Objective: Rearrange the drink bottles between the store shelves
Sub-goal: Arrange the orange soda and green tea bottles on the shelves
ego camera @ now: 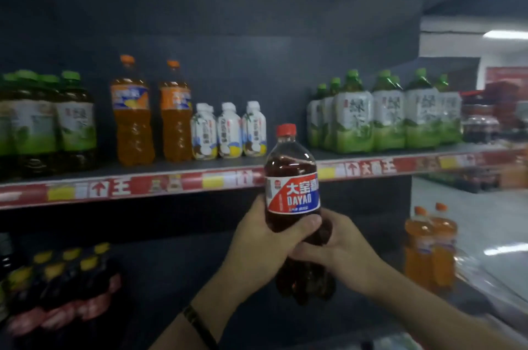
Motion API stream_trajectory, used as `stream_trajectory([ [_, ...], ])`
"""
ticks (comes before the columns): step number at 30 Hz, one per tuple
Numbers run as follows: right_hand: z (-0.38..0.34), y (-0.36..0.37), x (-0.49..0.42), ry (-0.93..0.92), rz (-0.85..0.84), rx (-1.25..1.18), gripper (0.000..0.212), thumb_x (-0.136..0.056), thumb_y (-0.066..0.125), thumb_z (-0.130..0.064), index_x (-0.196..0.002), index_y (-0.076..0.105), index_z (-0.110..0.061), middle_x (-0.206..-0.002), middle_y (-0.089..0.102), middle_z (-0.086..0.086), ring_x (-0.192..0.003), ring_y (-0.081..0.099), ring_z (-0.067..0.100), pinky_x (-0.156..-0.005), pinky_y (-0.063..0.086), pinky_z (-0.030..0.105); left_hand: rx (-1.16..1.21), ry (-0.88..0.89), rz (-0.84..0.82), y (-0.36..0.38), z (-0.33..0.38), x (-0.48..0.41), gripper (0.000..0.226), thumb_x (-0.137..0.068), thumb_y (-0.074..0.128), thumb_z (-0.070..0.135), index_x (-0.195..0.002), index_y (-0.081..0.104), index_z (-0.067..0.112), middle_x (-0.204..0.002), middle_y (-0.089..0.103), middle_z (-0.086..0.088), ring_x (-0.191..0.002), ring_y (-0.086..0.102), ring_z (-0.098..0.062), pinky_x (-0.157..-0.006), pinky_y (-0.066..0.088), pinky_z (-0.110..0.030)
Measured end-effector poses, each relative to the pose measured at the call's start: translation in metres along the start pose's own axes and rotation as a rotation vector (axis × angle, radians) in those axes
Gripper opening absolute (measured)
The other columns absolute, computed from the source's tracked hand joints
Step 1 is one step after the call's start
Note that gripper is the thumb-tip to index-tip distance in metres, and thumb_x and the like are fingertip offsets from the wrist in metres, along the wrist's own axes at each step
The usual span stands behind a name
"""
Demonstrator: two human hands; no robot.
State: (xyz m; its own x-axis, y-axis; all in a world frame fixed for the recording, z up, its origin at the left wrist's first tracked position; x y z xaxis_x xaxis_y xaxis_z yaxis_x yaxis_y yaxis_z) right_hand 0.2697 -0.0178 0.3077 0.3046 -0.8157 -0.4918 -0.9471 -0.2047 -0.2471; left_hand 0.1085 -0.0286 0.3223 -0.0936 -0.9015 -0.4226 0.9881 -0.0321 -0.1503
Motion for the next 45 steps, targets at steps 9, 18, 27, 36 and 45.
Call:
stream_trajectory([
  [9,0.143,-0.004,0.052,0.198,0.015,0.311,0.056,-0.073,0.097,-0.03,-0.121,0.067,-0.031,-0.11,0.078,-0.018,-0.103,0.073,-0.002,-0.087,0.057,0.017,-0.011,-0.249,0.131,0.043,-0.154,0.02,0.063,-0.068,0.1,0.028,-0.122,0.07,0.036,-0.112,0.08,0.015,-0.102,0.076,-0.002,-0.096,0.062,-0.036],
  [18,0.282,0.007,0.031,0.283,0.055,0.403,0.051,-0.085,0.083,-0.025,-0.13,0.061,-0.035,-0.116,0.07,-0.023,-0.102,0.063,-0.014,-0.082,0.047,0.003,0.026,-0.335,0.16,0.063,-0.271,-0.051,0.065,-0.074,0.097,0.023,-0.129,0.066,0.036,-0.121,0.077,0.011,-0.113,0.074,-0.008,-0.102,0.061,-0.044],
  [27,0.334,-0.03,0.013,0.36,0.335,0.317,0.042,-0.089,0.08,-0.013,-0.119,0.061,-0.036,-0.108,0.068,-0.023,-0.097,0.066,-0.01,-0.088,0.056,0.018,0.06,-0.218,0.177,0.076,-0.326,-0.094,0.066,-0.085,0.089,0.018,-0.141,0.058,0.036,-0.129,0.074,0.016,-0.12,0.071,-0.005,-0.108,0.057,-0.044],
  [36,0.382,-0.064,-0.018,0.413,0.354,0.25,0.074,-0.085,0.086,-0.021,-0.143,0.042,-0.034,-0.142,0.053,-0.008,-0.128,0.054,0.008,-0.107,0.049,0.033,0.031,-0.201,0.151,0.079,-0.343,-0.112,0.077,-0.09,0.084,0.028,-0.155,0.044,0.043,-0.143,0.065,0.02,-0.131,0.062,0.0,-0.111,0.055,-0.038],
  [45,0.38,-0.061,-0.026,0.362,0.283,0.133,0.058,-0.095,0.078,-0.031,-0.146,0.051,-0.031,-0.125,0.064,-0.028,-0.108,0.057,-0.024,-0.081,0.049,0.002,-0.011,-0.215,0.174,0.084,-0.361,-0.105,0.085,-0.085,0.089,0.017,-0.154,0.042,0.037,-0.144,0.064,0.016,-0.133,0.062,-0.005,-0.113,0.054,-0.045],
])
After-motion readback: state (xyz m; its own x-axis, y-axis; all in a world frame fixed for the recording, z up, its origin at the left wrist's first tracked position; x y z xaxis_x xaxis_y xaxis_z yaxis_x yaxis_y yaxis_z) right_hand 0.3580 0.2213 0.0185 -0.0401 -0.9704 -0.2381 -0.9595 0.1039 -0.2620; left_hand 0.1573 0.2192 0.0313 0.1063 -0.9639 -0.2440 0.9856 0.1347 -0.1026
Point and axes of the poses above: each hand's wrist, its own x-axis away from the middle knuckle, its own y-axis out of the palm, z = x × y, the point moved 4 cm from there along -x, towards the middle knuckle
